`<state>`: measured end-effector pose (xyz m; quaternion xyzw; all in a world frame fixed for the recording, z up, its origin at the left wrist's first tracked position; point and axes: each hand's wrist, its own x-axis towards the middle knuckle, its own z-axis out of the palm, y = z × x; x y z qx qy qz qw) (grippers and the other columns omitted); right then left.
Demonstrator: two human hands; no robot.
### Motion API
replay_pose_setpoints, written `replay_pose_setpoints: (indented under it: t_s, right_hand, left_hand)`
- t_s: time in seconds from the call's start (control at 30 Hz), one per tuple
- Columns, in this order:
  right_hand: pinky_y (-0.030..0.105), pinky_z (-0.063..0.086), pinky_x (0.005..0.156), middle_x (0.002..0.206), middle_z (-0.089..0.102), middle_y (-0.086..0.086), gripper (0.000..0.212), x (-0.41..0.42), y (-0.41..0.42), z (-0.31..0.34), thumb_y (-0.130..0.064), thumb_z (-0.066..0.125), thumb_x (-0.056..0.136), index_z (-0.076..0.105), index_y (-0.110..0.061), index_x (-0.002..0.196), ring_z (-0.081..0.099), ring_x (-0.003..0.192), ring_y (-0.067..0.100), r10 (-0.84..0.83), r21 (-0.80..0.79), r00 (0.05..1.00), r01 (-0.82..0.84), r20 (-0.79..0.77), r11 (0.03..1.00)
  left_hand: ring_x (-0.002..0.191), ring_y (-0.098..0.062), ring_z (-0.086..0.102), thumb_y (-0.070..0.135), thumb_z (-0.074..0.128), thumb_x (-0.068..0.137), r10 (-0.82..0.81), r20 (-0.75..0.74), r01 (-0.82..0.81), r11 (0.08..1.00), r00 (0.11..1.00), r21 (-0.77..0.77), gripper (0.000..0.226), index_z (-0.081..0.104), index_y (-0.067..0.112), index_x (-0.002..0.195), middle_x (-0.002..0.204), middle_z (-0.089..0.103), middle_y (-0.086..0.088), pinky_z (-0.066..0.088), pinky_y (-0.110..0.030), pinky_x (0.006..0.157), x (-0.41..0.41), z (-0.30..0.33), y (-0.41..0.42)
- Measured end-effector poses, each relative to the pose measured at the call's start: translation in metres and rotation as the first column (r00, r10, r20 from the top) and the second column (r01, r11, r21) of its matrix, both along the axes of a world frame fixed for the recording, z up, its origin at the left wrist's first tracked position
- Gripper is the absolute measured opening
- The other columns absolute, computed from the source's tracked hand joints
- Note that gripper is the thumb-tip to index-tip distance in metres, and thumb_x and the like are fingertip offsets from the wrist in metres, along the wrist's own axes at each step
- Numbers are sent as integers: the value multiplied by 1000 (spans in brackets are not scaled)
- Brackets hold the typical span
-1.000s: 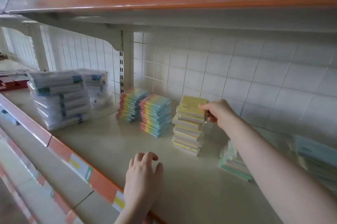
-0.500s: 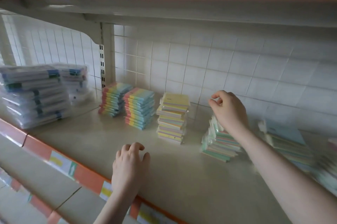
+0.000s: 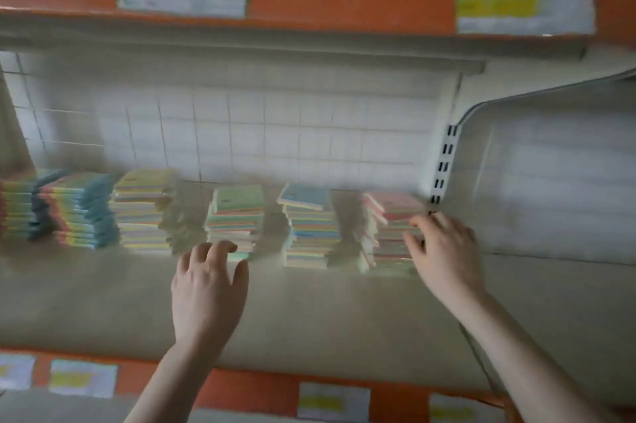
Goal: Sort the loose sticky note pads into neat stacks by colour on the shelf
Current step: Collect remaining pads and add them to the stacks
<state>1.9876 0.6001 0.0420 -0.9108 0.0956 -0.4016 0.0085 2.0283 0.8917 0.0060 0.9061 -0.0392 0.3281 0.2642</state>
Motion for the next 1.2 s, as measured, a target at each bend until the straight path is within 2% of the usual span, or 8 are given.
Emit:
replay_pose_setpoints:
  t_s: [0.07, 0.13, 0.37, 0.53, 0.67, 0.93, 1.03, 1.2]
  right_hand:
    - [38, 49, 63, 71, 62, 10, 16, -34, -46, -4, -17, 78, 69, 66, -12, 78, 62, 68, 34, -56, 8, 998, 56, -37, 998]
    - [39, 50, 64, 74, 64, 10, 19, -65, -93, -9, -16, 80, 68, 68, -11, 82, 62, 70, 33, -116, 23, 989, 119, -91, 993]
    - [36, 41, 87, 107, 63, 7, 26, -148, -229, -21, -27, 53, 93, 62, -12, 112, 57, 100, 27, -245, 33, 949, 256, -197, 966]
    - [34, 40, 86, 110, 62, 5, 28, -181, -303, -27, -31, 51, 93, 60, -16, 115, 56, 103, 25, -292, 82, 941, 309, -172, 948]
    - [32, 39, 86, 111, 60, 2, 28, -201, -356, -39, -35, 46, 95, 58, -19, 115, 54, 105, 21, -367, 100, 904, 395, -218, 913]
    - [32, 39, 87, 118, 57, 3, 30, -243, -473, -48, -35, 44, 96, 56, -22, 120, 52, 109, 22, -520, 141, 816, 563, -255, 814]
    - [33, 40, 82, 117, 59, 5, 29, -257, -522, -50, -31, 49, 93, 57, -22, 120, 54, 103, 25, -527, 154, 819, 564, -227, 811]
    - [34, 40, 78, 105, 61, 8, 27, -268, -618, -53, -34, 49, 93, 63, -16, 106, 54, 97, 28, -532, 169, 812, 574, -240, 801]
  left_hand:
    - [90, -42, 56, 15, 73, 77, -49, 2, 49, 999, 999, -11, 21, 67, 11, 96, 98, 65, -17, 47, -47, 76, -16, 2, -48]
    - [94, -42, 55, 14, 75, 76, -106, -8, 106, 994, 994, -12, 24, 67, 11, 98, 100, 64, -16, 46, -47, 78, -36, 4, -102]
    - [110, -34, 48, 23, 65, 84, -320, -30, 320, 947, 947, -16, 27, 64, 15, 110, 115, 59, -10, 39, -43, 91, -92, 13, -274]
    - [111, -34, 48, 25, 64, 86, -417, -66, 418, 908, 906, 5, 29, 63, 14, 113, 116, 59, -10, 37, -41, 93, -114, 19, -359]
    - [121, -27, 42, 32, 58, 90, -474, -111, 474, 880, 874, -23, 32, 58, 19, 120, 127, 53, -3, 34, -37, 98, -120, 14, -414]
    - [120, -27, 45, 33, 62, 87, -606, -176, 613, 790, 776, -13, 33, 60, 19, 117, 125, 55, -3, 37, -39, 96, -133, 1, -528]
    - [120, -26, 45, 34, 61, 88, -611, -169, 623, 782, 774, 26, 34, 59, 20, 119, 125, 55, -3, 37, -37, 97, -138, 7, -569]
    - [120, -28, 45, 33, 61, 88, -566, -162, 580, 813, 808, 52, 34, 60, 19, 119, 126, 55, -4, 37, -38, 98, -153, 9, -641]
